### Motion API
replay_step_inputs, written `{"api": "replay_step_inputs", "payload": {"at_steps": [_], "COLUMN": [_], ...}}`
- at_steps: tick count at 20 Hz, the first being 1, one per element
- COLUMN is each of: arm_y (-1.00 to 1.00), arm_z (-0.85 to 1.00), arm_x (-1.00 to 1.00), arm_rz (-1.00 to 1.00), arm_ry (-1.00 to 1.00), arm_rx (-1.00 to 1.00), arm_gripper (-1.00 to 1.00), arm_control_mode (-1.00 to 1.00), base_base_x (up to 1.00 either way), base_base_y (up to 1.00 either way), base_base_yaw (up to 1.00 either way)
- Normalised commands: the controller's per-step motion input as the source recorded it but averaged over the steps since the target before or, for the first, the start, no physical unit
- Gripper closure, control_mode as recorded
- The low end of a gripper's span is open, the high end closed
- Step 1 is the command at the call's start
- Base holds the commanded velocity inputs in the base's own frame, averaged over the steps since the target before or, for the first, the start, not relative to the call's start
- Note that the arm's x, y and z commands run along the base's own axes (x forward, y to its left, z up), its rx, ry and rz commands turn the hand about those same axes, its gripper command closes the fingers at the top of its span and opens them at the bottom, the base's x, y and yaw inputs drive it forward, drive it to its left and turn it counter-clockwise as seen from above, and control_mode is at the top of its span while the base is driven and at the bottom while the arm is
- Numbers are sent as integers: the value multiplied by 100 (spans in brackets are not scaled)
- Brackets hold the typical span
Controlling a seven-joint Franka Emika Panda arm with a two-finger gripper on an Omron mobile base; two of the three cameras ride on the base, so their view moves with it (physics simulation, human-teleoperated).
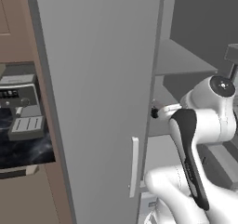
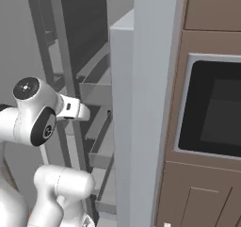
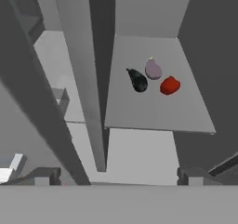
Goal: Take the bell pepper, eggplant, and eggplant from the freezer and place them in the bowl on the counter.
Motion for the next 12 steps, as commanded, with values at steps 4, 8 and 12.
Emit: {"api": "replay_step_inputs", "payload": {"at_steps": [4,8,12], "arm_y": [0,-11,-40], "arm_z": [0,0,-7], "arm_x": [0,16,63], "arm_rz": [0,0,0], "arm_ry": [0,0,0], "arm_rx": [0,1,0], "arm_gripper": [-100,-100,-100], "arm_control_mode": [100,-100,-100], "base_base_x": [86,58,0], "base_base_y": [-39,-28,0], "base_base_yaw": [0,0,0]}}
